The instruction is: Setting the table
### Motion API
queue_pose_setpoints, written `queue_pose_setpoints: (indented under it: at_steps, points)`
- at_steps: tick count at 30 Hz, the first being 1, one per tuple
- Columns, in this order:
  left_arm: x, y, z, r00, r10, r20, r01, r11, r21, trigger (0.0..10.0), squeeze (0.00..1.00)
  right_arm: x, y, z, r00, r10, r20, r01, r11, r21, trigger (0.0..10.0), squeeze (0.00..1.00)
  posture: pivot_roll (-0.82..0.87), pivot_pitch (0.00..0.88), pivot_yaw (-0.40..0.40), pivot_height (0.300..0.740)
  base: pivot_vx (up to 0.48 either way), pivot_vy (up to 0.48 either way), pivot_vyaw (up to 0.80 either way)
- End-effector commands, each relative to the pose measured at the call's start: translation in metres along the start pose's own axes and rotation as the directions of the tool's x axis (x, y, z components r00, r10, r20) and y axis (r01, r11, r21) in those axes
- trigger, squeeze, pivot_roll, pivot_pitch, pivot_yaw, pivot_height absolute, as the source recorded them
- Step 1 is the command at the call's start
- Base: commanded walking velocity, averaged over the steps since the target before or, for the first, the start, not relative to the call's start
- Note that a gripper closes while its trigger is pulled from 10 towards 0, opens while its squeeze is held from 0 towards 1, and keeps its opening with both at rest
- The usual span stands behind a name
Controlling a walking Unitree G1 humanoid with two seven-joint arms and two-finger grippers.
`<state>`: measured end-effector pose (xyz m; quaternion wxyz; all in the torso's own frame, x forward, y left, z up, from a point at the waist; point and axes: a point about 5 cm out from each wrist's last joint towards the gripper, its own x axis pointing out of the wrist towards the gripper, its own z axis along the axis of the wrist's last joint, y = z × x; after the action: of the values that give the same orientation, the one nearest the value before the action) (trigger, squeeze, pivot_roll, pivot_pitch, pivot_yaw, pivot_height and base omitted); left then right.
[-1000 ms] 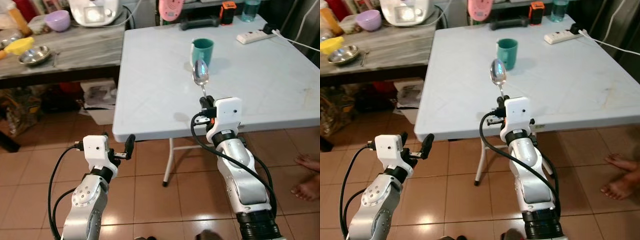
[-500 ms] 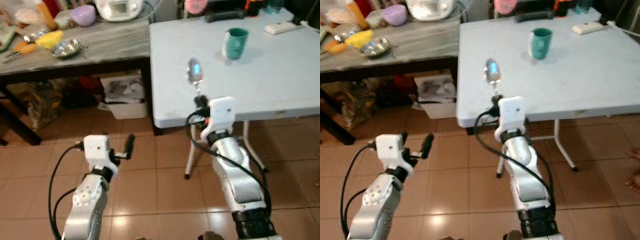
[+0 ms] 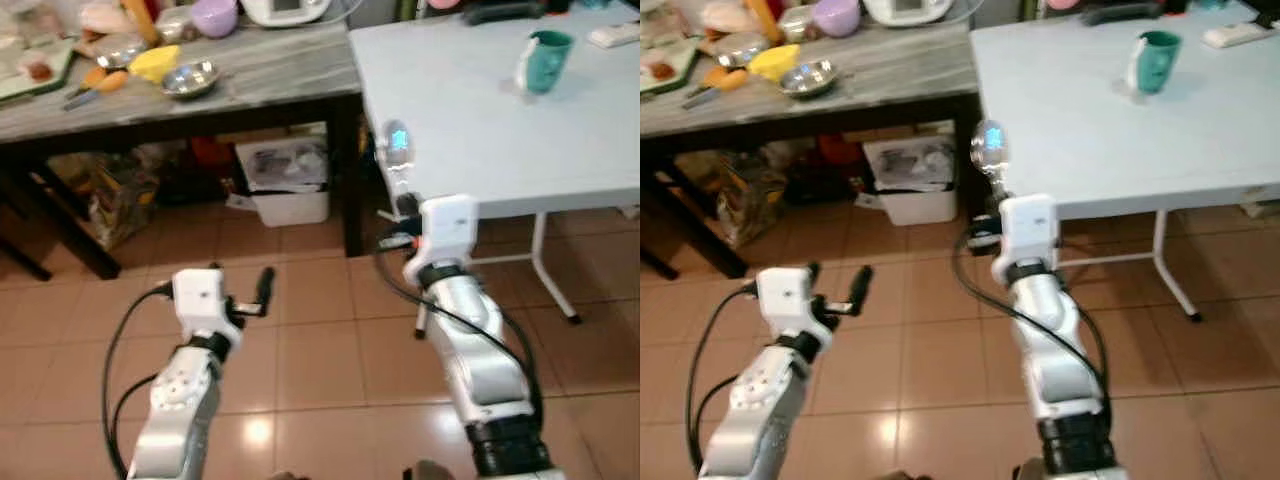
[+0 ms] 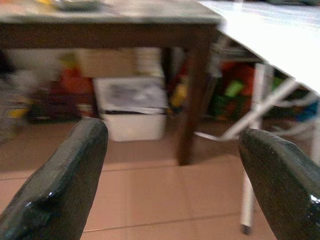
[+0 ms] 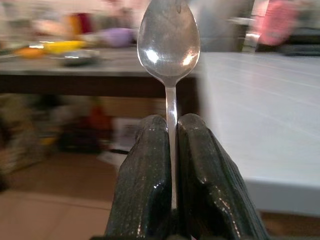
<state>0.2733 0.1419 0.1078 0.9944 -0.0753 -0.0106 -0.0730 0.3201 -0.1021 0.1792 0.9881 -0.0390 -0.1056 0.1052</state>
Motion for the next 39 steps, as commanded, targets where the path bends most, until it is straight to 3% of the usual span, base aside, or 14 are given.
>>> queue_pose_setpoints:
  at_steps: [1,14,39]
  points:
    - [0.0000,-0.0044,-0.0005,1.000,-0.013,0.006,0.013,1.000,-0.003,10.0,0.00,-0.0014,-0.0063,0.0015,1.000,-0.017,0.010,0.017,1.000,-0.013,10.0,0.00,-0.16,0.144,0.145,0.740,0.000,0.480,0.00]
    - [0.0000,-0.0006,0.0010,1.000,-0.027,0.011,0.027,1.000,0.010,10.0,0.00,-0.0027,-0.0091,-0.0004,1.000,-0.014,0.002,0.014,0.999,-0.029,10.0,0.00,-0.16,0.142,0.143,0.740,0.090,0.000,0.00]
    - [-0.0030,-0.0022,-0.0022,0.999,-0.046,-0.005,0.046,0.999,0.003,10.0,0.00,-0.0041,-0.0051,-0.0014,1.000,0.009,-0.001,-0.009,0.999,-0.045,10.0,0.00,-0.16,0.138,0.143,0.740,0.465,0.000,0.00]
